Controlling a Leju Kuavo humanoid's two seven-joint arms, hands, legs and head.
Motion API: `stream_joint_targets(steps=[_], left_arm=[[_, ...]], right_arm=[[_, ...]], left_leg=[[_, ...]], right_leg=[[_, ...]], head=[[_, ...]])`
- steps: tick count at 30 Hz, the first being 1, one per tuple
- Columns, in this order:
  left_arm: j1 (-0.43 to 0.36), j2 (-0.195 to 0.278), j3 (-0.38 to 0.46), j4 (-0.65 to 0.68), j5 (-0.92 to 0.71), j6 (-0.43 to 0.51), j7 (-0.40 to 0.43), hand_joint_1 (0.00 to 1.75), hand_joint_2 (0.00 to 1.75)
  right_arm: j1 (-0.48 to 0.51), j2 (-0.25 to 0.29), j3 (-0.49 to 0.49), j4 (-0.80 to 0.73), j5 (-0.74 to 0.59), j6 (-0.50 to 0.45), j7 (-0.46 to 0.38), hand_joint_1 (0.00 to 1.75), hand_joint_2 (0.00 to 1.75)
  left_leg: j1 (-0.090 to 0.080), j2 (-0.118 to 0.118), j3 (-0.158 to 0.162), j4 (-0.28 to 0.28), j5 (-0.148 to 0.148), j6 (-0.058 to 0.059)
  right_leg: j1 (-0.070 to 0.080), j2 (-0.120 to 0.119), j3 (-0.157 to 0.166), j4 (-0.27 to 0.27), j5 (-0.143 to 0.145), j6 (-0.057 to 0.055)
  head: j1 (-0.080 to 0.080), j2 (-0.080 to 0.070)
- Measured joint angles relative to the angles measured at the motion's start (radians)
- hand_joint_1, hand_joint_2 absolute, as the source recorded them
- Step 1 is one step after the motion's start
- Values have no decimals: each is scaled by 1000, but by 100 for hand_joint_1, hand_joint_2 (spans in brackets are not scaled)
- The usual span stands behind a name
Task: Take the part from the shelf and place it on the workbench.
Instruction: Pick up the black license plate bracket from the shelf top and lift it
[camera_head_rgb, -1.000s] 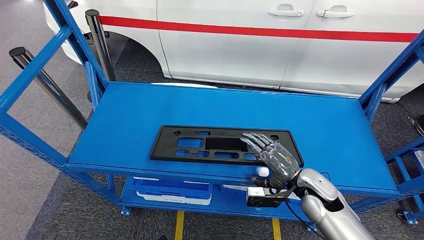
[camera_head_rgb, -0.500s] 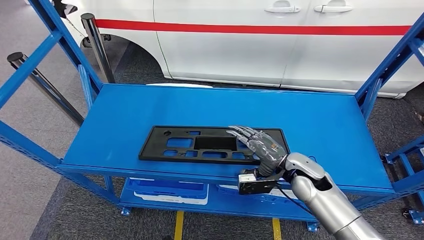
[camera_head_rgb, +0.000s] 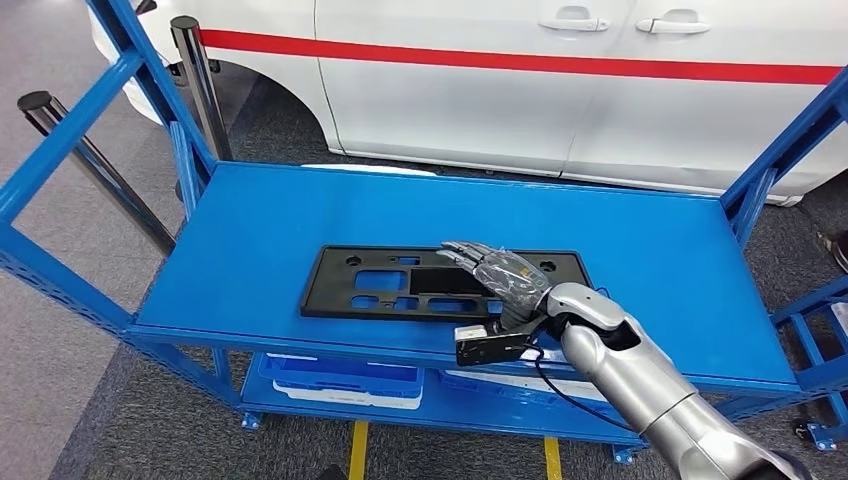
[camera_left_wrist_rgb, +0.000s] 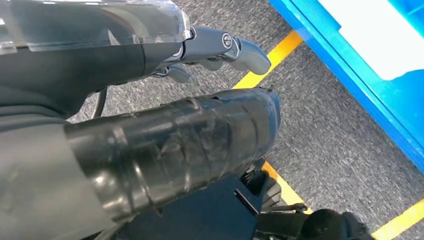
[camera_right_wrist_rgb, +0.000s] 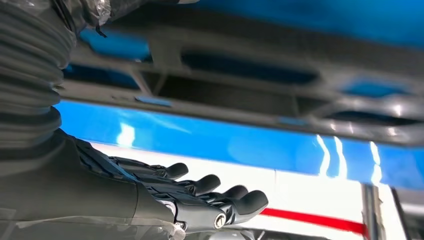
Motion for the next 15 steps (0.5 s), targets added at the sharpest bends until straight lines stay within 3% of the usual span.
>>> stream_joint_targets(steps=[1, 4, 6, 9, 11, 13, 15], left_arm=[[1, 0, 0, 0, 0, 1, 0, 0, 0], [2, -2, 0, 0, 0, 2, -2, 0, 0], [3, -2, 0, 0, 0, 4, -3, 0, 0], [4, -2, 1, 0, 0, 7, -5, 0, 0], [4, -2, 1, 0, 0, 9, -5, 0, 0], [5, -2, 1, 0, 0, 10, -6, 0, 0], [7, -2, 1, 0, 0, 10, -6, 0, 0]], right_arm=[[-2, 0, 4, 11, 11, -13, 5, 0, 175], [-10, 0, 9, 35, 35, -47, 17, 0, 175], [-13, 0, 12, 52, 49, -64, 23, 0, 175], [-14, -2, 16, 74, 69, -85, 30, 0, 175], [-15, -3, 17, 85, 79, -98, 34, 0, 175], [-15, -3, 17, 95, 87, -110, 38, 0, 175], [-15, -3, 17, 107, 97, -126, 41, 0, 175]], left_leg=[[0, -1, 0, 3, -2, -1], [-1, -2, -1, 17, -14, -10], [-4, -2, -5, 21, -17, -19], [-5, -1, -8, 25, -24, -32], [-3, 0, -32, 83, -62, -41], [0, 0, -88, 206, -120, -47], [1, 1, -132, 292, -140, -49]], right_leg=[[-2, 0, 7, -22, 25, 1], [-4, -1, 84, -194, 109, -3], [1, 0, 105, -243, 114, -11], [0, 0, 107, -251, 119, -27], [-4, 0, 111, -258, 122, -40], [-2, -1, 112, -259, 121, -46], [-1, -1, 112, -258, 121, -47]], head=[[0, 0], [0, 0], [-1, 0], [-1, 0], [-1, 0], [-1, 0], [-1, 0]])
